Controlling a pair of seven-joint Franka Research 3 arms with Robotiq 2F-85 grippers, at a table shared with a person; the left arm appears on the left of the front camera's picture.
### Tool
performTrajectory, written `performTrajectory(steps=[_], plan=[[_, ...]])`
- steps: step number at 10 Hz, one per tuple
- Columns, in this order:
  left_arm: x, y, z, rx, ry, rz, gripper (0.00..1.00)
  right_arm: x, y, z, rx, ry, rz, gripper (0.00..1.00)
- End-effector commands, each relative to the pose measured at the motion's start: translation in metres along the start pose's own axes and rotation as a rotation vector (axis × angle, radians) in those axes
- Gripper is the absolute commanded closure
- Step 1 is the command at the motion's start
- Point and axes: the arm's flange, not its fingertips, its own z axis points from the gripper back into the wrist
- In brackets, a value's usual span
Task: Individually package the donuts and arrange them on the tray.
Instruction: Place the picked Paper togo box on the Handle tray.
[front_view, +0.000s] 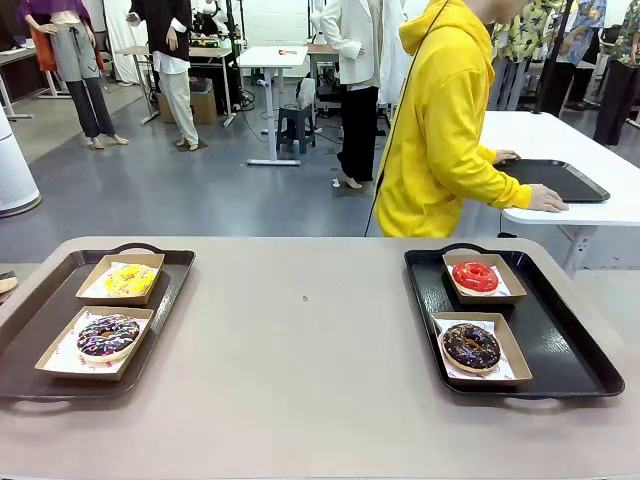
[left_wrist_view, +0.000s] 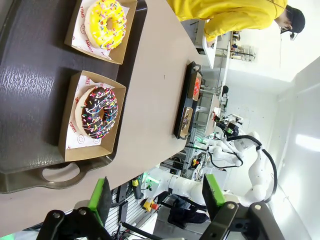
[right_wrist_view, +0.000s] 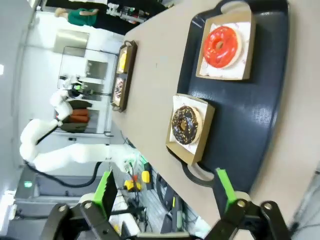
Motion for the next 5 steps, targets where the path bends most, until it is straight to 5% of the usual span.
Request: performTrajectory(steps=[1,5], plan=[[-0.001,0.000,0.002,-0.008,-0.002,-0.006,0.05,0.003,-0.015,0.014,0.055,-0.036,0.006,0.00],[-0.001,0.000,0.002,-0.008,-0.002,-0.006,0.05,-0.005,-0.026,0.011,0.042,-0.040,-0.028,0.00]])
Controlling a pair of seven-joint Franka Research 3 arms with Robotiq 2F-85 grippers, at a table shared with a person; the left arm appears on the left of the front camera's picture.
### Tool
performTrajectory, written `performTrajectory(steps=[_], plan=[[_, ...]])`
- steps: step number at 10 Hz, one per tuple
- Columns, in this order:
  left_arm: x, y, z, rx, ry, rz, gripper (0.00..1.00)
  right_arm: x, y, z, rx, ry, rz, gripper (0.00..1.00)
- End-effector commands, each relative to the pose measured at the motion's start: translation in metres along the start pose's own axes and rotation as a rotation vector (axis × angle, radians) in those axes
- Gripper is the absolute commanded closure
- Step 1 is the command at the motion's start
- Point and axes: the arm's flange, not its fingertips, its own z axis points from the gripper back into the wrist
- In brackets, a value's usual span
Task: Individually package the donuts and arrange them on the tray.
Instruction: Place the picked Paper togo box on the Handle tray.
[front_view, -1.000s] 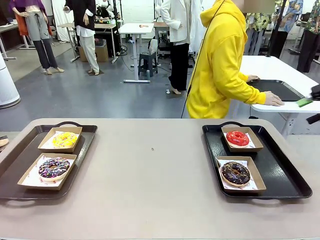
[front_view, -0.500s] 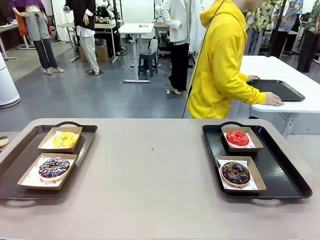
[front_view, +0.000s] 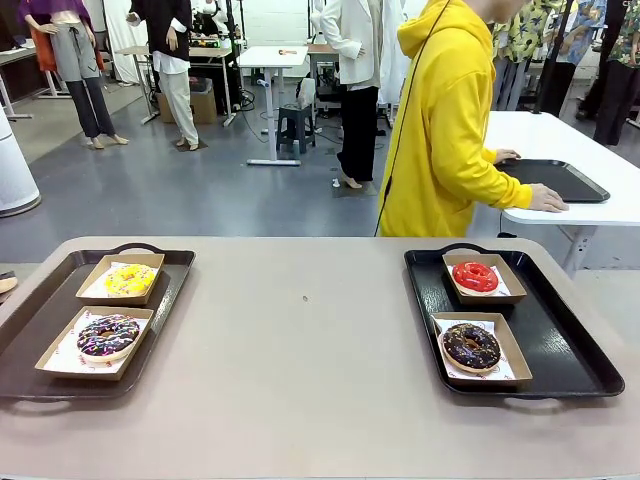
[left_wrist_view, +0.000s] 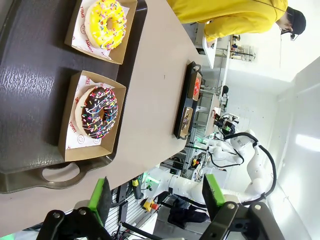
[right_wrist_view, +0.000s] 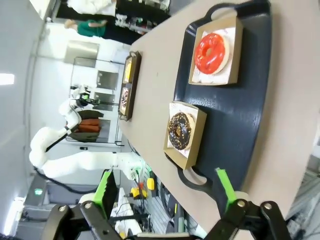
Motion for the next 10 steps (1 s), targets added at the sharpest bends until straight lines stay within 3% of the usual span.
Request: performTrajectory(steps=[1,10], plan=[[-0.0014,-0.0002,0.0021,-0.008,-0.002,-0.006,0.05,-0.0022,0.0052,-0.0017,-0.008,0.017,-0.003,0.00],[-0.0014,-0.0002,0.0021,-0.008,-0.002,-0.006,0.05,-0.0022,0.0052,-0.0017,-0.008,0.017,-0.003,0.00]])
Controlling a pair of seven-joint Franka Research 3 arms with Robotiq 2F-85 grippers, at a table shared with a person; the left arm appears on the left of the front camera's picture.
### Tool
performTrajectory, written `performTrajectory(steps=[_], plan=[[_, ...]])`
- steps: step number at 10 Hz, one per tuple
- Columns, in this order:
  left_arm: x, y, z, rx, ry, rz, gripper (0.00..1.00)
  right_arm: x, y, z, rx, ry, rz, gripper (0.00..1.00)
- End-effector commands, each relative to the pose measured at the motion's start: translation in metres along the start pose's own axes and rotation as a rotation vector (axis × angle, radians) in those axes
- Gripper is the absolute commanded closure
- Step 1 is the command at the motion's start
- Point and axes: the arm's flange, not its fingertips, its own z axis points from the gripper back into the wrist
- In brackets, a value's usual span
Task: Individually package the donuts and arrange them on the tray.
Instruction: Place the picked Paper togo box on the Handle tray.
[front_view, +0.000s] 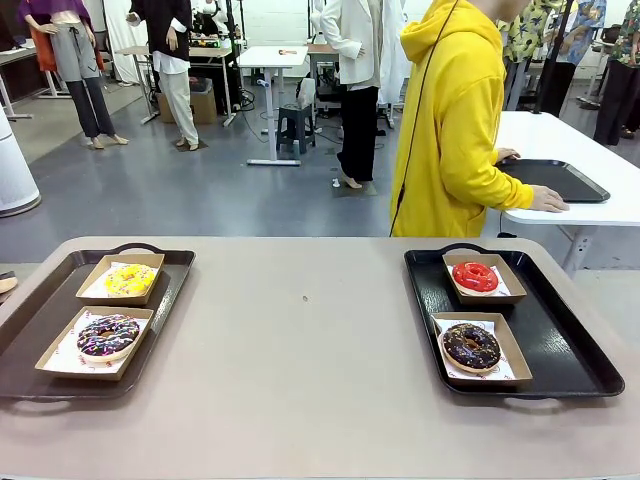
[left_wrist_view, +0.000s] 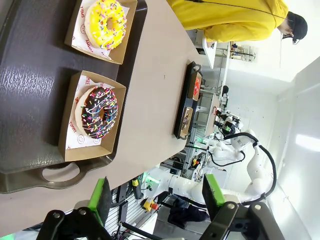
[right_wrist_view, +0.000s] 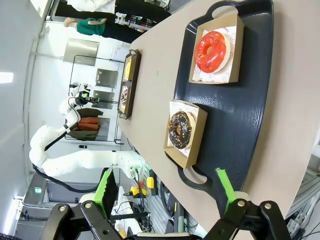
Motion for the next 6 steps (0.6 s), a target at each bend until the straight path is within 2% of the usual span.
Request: performTrajectory(steps=[1,6], plan=[[-0.0014,-0.0002,0.0021,-0.008,-0.002,-0.005,0.05,-0.0028,0.0037,-0.0004,-0.006,0.009,-0.006,0.00],[-0.0014,-0.0002,0.0021,-0.008,-0.002,-0.005,0.05,-0.0028,0.0037,-0.0004,-0.006,0.009,-0.006,0.00]])
